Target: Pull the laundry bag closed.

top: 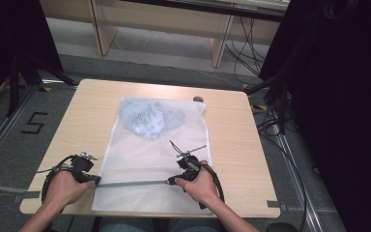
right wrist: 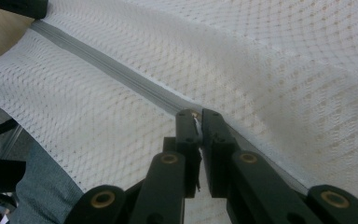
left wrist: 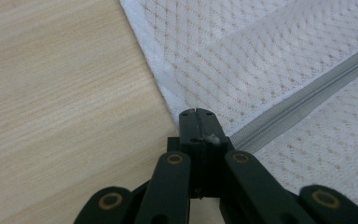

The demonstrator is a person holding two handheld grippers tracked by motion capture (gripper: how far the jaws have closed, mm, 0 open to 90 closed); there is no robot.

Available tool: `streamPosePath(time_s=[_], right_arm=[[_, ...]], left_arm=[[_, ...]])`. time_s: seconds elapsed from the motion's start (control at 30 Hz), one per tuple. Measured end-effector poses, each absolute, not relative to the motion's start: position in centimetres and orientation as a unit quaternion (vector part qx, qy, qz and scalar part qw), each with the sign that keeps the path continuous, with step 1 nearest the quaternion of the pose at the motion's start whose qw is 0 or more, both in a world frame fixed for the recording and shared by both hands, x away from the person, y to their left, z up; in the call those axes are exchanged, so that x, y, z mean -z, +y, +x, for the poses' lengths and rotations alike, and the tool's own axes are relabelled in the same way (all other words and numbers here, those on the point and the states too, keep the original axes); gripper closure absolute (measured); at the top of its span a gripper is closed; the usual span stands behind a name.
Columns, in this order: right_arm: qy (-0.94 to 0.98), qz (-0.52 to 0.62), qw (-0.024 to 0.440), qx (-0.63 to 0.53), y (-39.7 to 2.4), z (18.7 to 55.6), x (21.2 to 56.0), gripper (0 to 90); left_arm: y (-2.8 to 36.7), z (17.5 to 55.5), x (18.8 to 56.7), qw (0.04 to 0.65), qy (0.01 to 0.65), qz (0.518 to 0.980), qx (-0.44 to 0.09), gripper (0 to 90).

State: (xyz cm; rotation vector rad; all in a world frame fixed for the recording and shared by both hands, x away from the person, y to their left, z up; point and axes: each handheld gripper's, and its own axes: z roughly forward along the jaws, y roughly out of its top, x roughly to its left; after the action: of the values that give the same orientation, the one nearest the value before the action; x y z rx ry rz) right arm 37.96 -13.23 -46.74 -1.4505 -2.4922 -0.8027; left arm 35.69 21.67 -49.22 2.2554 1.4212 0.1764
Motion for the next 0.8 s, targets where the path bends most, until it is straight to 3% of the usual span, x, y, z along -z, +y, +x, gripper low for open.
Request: streamPosePath(time_s=[0.8], right_arm=[[-0.828,-0.490,0.070,0.264,-14.23,37.82,46.64,86.7]], left_arm=[[21.64,35.66,49.34,0.240,0.517,0.819,-0.070,90.0]])
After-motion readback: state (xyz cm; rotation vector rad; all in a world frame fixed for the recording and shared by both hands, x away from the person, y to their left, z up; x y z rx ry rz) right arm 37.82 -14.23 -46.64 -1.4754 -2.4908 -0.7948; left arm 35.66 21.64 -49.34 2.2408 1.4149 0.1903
